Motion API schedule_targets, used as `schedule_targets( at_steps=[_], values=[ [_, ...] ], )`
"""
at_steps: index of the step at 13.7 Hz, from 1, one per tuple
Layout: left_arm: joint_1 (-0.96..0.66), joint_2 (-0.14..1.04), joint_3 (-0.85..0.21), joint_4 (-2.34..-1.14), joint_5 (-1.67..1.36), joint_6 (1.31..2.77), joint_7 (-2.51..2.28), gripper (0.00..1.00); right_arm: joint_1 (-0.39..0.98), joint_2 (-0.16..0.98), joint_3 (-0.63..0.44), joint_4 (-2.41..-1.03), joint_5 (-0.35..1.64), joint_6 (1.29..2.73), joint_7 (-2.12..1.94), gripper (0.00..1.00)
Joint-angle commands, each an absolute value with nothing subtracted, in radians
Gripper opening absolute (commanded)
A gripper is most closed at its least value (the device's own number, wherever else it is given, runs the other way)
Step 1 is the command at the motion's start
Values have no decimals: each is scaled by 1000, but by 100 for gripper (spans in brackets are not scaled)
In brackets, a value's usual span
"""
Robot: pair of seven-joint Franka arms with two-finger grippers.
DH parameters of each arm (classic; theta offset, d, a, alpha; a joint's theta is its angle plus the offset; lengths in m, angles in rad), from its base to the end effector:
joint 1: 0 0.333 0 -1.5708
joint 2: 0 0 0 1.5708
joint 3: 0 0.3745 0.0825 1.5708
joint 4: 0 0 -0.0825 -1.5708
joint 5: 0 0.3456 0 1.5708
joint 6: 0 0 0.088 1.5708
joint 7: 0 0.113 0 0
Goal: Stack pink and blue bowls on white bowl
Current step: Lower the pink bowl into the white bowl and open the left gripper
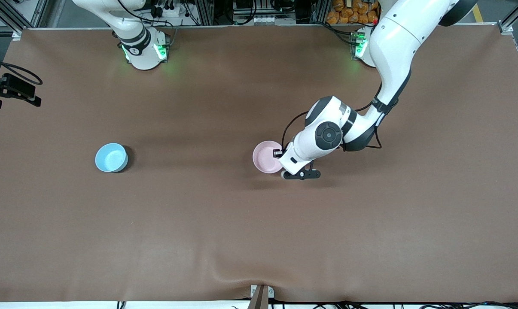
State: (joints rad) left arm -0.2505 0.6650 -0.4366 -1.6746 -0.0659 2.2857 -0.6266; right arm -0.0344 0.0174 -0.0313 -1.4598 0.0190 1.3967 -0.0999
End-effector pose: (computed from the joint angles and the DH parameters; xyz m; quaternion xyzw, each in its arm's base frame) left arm 0.5604 -0.3946 0.3118 0.9872 0.0330 -0.0951 0.1240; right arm 0.5031 -0.0305 0.7008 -0.9990 -0.0183 0.0393 0.0124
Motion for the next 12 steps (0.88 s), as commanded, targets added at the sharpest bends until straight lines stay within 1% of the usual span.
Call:
schedule_targets(
  at_steps=[1, 6, 12],
  values=[
    [-256, 643, -434, -1697, -46, 2284, -652, 0, -46, 23, -25, -1445, 26, 1387, -86, 100],
    [-252, 626, -434, -1732, -46, 2283, -652, 0, -46, 23, -23, -1447, 28, 1385, -86, 100],
    [-253, 637, -434, -1724, -45, 2284, -652, 0, -46, 23, -23, -1447, 28, 1387, -86, 100]
  ],
)
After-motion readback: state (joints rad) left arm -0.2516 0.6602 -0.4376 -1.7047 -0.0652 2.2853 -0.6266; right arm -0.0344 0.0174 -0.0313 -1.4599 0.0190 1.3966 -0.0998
